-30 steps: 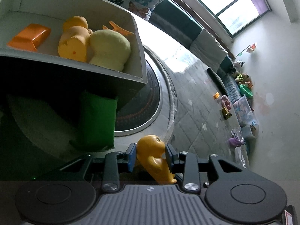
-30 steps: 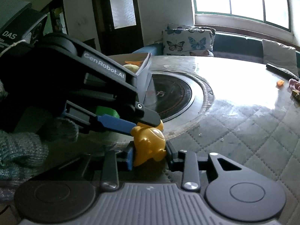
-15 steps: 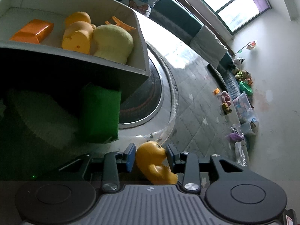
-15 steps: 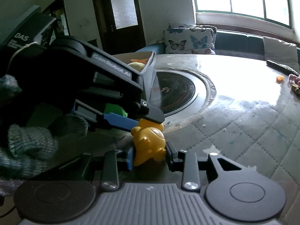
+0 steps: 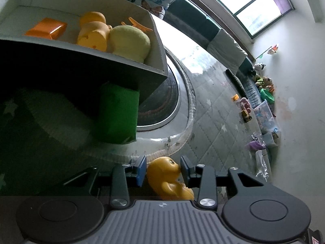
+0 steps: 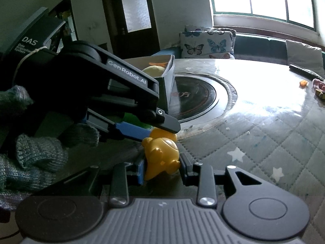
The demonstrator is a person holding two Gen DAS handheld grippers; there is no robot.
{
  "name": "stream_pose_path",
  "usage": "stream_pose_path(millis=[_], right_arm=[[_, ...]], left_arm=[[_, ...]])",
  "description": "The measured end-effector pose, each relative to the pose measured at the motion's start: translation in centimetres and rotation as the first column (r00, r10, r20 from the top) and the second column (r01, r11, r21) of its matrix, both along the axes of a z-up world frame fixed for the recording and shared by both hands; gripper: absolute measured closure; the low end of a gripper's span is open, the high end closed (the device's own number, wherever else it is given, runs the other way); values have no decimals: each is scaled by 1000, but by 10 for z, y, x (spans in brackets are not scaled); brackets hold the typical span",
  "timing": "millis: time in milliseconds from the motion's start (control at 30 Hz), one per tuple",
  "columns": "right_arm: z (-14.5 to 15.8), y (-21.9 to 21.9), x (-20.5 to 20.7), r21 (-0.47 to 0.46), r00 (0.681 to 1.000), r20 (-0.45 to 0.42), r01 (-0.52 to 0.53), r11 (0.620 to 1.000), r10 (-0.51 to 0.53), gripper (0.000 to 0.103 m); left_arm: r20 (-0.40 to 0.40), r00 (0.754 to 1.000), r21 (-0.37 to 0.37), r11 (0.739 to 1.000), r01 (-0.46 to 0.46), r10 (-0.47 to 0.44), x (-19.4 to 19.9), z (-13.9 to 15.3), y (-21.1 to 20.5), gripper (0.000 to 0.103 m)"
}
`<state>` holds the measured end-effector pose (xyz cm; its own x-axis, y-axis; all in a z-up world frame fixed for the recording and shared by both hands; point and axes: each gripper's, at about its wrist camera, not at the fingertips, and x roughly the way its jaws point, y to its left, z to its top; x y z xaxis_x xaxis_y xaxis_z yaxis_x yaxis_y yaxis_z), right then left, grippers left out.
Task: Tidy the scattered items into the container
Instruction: 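Close the left gripper on the rubber duck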
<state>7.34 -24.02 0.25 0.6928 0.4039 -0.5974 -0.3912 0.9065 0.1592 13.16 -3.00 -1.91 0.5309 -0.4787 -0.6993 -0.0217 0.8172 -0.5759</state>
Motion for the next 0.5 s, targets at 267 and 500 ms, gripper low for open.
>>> stream_pose_path(millis=[267,500], right_arm=[[-1,4,-9,-8,1000,4,5,1000,-5,70],[1,8,-17,-21,1000,13,17,1000,-17,68]], left_arm=[[37,999,37,999,5,-6,-14,1,-5,64],[61,998,57,998,23,-26,-23,2,-7,64]])
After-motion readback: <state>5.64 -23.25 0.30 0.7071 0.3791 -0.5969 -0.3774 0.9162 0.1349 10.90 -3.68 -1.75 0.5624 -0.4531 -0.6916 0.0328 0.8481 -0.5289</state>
